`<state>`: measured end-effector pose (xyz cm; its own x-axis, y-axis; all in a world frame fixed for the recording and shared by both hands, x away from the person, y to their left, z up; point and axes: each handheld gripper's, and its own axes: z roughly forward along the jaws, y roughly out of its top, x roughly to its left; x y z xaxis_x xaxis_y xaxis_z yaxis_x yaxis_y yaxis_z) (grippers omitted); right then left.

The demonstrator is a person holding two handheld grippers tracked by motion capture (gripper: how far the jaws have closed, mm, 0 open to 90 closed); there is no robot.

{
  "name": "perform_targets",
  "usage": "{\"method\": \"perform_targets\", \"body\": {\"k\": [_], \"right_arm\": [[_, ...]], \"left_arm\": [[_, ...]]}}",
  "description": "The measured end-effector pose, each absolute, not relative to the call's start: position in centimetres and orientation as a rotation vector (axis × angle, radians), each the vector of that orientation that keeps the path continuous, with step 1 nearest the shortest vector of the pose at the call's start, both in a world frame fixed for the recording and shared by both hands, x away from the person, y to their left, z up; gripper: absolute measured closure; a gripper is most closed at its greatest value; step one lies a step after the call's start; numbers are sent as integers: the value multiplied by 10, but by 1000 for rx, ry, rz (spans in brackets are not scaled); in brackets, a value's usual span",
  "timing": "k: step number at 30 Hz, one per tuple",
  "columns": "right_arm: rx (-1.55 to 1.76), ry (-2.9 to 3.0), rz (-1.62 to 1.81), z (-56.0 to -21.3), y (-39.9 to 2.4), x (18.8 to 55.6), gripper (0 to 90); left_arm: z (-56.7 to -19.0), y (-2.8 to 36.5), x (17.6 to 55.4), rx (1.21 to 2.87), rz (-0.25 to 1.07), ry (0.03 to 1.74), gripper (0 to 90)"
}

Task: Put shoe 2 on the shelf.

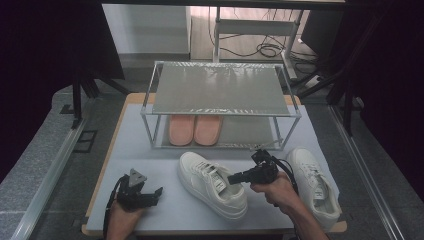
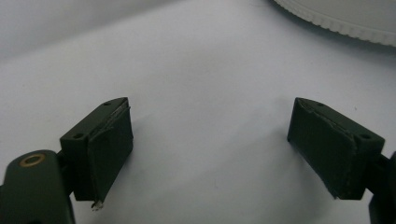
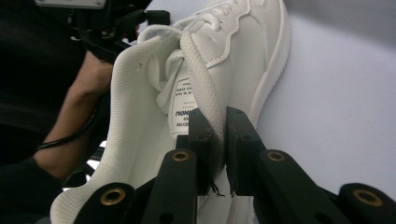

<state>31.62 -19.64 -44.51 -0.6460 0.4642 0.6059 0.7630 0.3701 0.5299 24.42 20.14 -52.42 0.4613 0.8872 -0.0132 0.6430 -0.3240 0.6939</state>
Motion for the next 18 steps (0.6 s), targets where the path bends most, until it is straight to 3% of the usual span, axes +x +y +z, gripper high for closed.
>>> {"method": "perform_targets", "body": {"k": [18], "right_arm": [[-1043, -2130, -1293, -419, -207, 317, 825]], "left_arm": [[-524, 202, 244, 2079, 498, 1266, 142]]}}
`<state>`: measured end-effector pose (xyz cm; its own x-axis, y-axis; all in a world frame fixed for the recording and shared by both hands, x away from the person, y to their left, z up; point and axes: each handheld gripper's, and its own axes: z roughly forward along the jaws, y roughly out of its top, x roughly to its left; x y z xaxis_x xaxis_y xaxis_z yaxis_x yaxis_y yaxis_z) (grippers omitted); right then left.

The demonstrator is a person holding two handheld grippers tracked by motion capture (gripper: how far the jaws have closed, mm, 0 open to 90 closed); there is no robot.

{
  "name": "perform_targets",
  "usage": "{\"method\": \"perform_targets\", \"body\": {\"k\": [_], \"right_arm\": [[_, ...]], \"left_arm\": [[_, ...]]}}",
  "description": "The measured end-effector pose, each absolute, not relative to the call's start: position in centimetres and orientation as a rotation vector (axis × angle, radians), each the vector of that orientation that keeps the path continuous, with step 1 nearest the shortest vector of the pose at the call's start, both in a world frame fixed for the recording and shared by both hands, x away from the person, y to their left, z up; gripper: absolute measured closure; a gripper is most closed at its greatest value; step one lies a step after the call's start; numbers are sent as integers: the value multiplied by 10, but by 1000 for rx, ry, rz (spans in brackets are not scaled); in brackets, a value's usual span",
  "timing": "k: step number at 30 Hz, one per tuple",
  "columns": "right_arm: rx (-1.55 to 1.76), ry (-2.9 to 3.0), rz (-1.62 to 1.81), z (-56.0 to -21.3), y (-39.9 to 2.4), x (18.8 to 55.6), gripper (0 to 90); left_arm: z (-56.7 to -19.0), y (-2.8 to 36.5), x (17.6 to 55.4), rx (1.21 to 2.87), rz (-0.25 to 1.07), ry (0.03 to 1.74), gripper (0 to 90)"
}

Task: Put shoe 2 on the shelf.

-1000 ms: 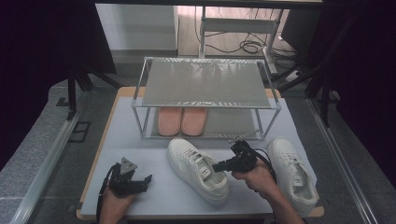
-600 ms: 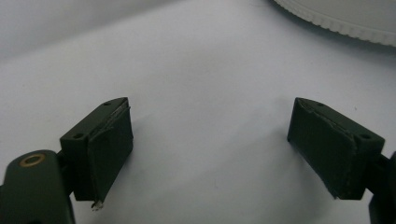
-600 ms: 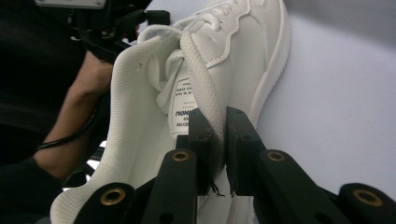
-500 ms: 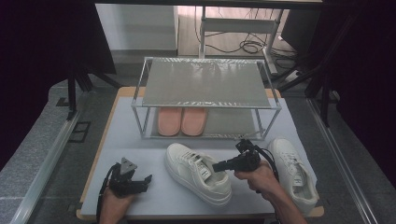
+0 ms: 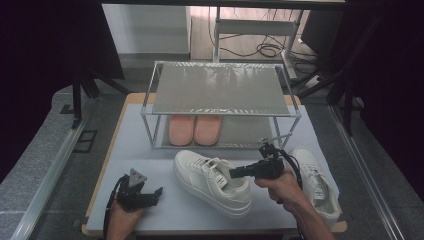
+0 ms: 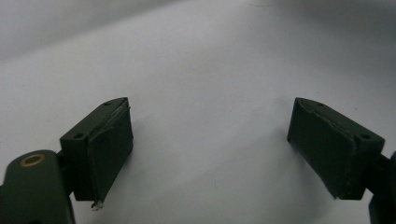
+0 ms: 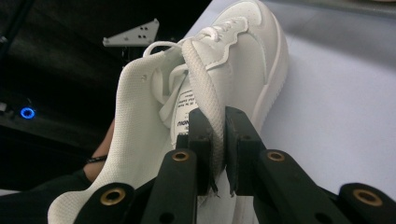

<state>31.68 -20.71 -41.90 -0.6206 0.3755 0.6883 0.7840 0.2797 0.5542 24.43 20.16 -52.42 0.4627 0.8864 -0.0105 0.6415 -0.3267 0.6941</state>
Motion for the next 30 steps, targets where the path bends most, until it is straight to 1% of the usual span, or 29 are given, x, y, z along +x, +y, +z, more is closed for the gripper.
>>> {"method": "perform_targets", "body": {"k": [13, 30], "right_arm": [[-1039, -2052, -1364, -392, -220, 323, 826], [-1028, -1955, -1444, -354, -223, 339, 826]], "left_arm": [[-524, 201, 244, 2073, 496, 1269, 142], [-524, 202, 245, 2076, 495, 1269, 141]]}}
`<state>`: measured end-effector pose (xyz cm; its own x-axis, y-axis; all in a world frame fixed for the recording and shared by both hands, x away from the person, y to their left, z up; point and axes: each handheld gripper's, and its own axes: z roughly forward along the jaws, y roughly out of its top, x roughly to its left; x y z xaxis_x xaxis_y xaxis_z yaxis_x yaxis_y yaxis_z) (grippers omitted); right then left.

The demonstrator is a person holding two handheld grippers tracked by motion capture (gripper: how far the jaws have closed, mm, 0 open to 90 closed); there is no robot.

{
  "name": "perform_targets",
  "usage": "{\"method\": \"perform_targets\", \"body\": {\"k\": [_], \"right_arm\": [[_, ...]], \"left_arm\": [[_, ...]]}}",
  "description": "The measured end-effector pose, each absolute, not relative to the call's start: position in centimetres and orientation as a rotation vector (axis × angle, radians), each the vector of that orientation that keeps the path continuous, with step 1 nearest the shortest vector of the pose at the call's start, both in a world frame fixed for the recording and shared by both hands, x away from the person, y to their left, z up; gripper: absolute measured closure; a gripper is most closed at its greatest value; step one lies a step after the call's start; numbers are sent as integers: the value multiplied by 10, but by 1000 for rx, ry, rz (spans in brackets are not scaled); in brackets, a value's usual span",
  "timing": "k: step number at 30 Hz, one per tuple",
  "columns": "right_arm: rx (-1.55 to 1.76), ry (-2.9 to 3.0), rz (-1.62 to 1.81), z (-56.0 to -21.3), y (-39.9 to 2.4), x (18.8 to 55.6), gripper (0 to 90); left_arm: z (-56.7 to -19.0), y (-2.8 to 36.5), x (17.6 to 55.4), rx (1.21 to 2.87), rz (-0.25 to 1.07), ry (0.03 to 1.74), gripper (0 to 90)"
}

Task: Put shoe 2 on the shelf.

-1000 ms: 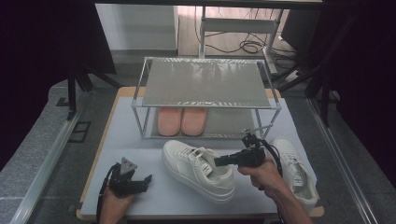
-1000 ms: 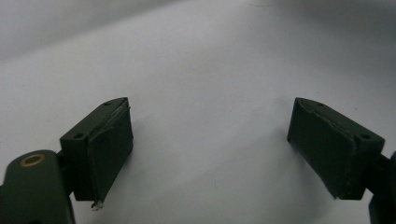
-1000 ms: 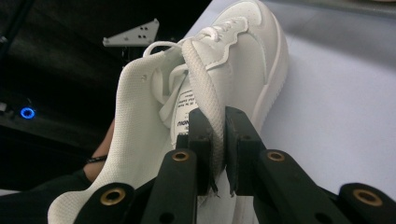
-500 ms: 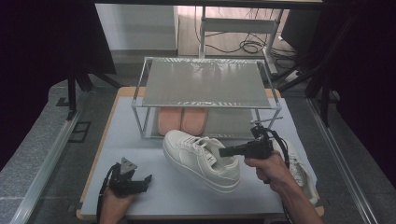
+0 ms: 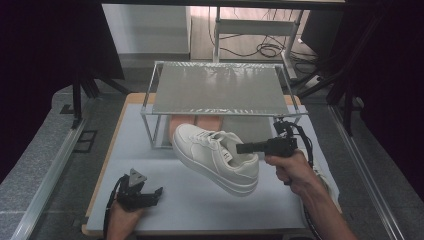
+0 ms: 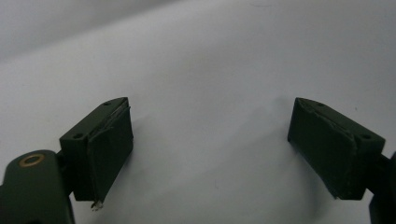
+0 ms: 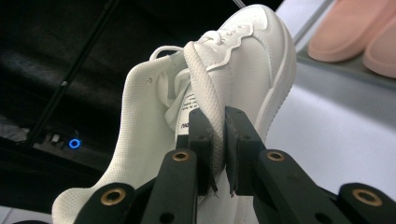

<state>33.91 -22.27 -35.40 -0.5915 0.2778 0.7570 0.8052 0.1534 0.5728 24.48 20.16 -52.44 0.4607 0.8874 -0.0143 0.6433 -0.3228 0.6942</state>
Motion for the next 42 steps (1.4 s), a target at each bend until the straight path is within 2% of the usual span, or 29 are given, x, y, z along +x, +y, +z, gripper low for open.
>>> {"method": "perform_targets", "body": {"k": [23, 42], "right_arm": [[-1044, -1870, -1571, -303, -203, 370, 827], [-1415, -1881, -1663, -308, -193, 426, 826]], "left_arm": [[-524, 202, 245, 2076, 492, 1268, 140], [-525, 202, 245, 2073, 495, 1269, 141]]}}
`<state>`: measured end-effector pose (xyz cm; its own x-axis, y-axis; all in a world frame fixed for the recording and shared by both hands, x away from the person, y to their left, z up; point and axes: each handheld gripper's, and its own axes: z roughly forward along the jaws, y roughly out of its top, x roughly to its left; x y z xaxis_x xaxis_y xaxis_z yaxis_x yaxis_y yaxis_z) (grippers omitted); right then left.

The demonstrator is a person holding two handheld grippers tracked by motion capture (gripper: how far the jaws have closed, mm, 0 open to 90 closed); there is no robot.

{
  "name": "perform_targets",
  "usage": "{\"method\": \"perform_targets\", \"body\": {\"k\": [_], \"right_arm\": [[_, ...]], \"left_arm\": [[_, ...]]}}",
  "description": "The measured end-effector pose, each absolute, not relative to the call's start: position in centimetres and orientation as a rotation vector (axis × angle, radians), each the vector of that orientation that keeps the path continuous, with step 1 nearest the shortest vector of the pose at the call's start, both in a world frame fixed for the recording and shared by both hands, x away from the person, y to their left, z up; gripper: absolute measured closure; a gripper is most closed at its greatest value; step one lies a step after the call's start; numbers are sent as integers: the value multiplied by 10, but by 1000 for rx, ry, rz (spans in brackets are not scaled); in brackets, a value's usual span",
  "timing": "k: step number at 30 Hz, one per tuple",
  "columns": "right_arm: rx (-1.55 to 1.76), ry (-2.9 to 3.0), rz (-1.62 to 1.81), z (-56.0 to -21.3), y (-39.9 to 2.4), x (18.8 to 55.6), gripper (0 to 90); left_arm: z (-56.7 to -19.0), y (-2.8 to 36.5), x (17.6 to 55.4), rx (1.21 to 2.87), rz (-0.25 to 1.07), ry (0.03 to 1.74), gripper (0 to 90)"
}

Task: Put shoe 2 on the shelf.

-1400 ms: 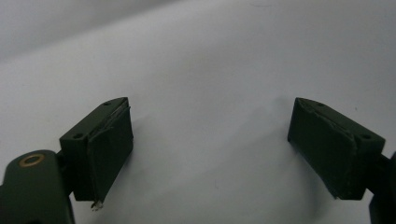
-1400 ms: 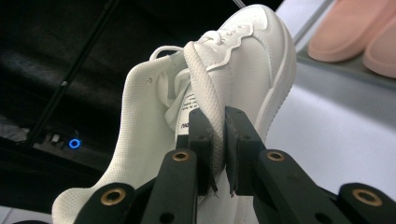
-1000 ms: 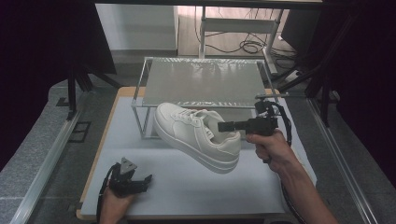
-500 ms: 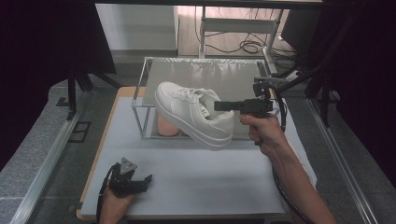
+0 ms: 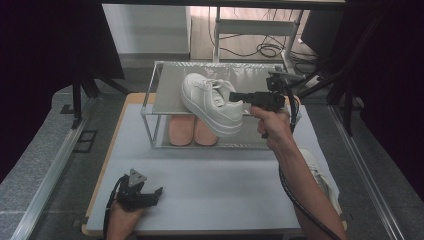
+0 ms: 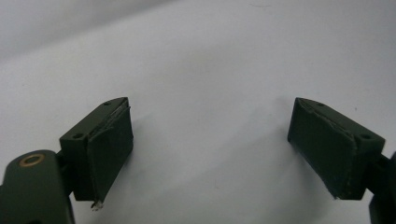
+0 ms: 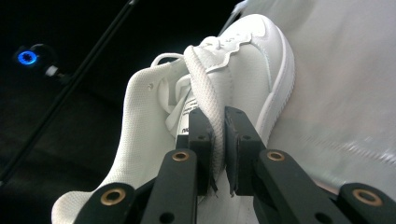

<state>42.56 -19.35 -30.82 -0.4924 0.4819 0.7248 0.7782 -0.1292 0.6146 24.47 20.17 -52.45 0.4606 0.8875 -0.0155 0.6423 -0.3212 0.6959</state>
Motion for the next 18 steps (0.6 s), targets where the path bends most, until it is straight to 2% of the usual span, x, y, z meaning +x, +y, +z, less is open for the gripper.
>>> {"method": "perform_targets", "body": {"k": [8, 12, 15, 18], "right_arm": [[-1499, -1914, -1699, -314, -183, 439, 821], [-1504, -1967, -1710, -312, -176, 438, 790], [-1485, -1973, -1716, -312, -177, 438, 731], [-1460, -1969, -1709, -314, -180, 440, 631]], "left_arm": [[-524, 202, 245, 2075, 497, 1268, 142], [-524, 202, 244, 2075, 497, 1267, 143], [-524, 202, 244, 2075, 498, 1266, 143], [-524, 202, 244, 2075, 498, 1266, 143]]}}
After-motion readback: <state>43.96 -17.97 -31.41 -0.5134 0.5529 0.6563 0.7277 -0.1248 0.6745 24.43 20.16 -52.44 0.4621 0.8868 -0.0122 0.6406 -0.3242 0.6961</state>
